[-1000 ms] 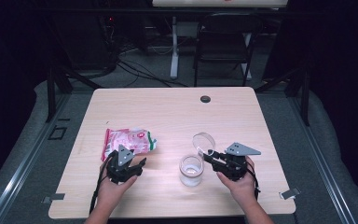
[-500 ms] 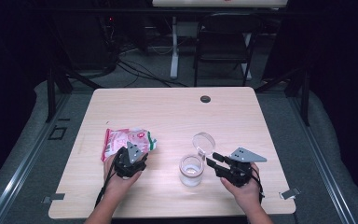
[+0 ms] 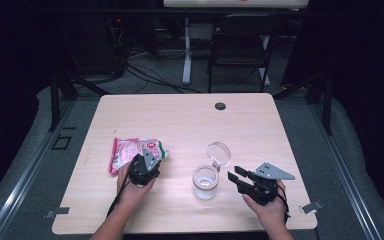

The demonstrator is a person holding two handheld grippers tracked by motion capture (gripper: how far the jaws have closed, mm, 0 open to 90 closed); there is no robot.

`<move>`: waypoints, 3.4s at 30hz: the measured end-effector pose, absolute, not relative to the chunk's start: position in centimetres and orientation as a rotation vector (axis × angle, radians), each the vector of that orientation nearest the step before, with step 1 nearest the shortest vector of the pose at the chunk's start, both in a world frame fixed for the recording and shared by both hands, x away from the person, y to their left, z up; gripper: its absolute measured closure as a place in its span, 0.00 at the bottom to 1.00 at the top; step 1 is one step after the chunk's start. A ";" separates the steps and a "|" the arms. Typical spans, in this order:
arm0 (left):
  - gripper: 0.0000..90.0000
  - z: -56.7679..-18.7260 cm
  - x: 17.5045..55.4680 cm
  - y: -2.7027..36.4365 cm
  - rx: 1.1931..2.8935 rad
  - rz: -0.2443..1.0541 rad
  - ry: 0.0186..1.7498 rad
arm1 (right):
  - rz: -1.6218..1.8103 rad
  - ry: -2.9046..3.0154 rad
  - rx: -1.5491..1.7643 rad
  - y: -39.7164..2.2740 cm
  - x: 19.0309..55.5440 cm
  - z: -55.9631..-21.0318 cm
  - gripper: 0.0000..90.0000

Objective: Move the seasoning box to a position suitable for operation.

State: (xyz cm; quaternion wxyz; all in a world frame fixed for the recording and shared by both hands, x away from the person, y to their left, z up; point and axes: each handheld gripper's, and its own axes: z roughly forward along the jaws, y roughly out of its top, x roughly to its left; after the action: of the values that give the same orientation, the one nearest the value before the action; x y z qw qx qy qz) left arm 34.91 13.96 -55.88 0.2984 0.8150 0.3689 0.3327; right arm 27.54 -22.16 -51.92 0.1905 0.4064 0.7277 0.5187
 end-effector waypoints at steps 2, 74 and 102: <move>0.69 -55.9 35.0 13.9 2.170 0.879 0.971 | 1.459 2.037 1.148 -22.2 27.5 -51.9 0.70; 1.00 -43.5 34.4 23.6 1.864 0.897 1.093 | 1.481 2.018 1.149 -22.6 27.5 -51.6 0.69; 1.00 -40.6 34.5 21.9 1.905 0.762 1.008 | 1.489 2.009 1.153 -22.8 27.5 -51.5 0.69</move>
State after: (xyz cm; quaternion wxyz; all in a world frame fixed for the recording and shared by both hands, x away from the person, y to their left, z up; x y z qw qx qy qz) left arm 34.54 21.85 -40.59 0.4148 0.7584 0.4012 0.3032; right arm 27.54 -22.78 -51.45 0.1926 0.4108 0.7159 0.5307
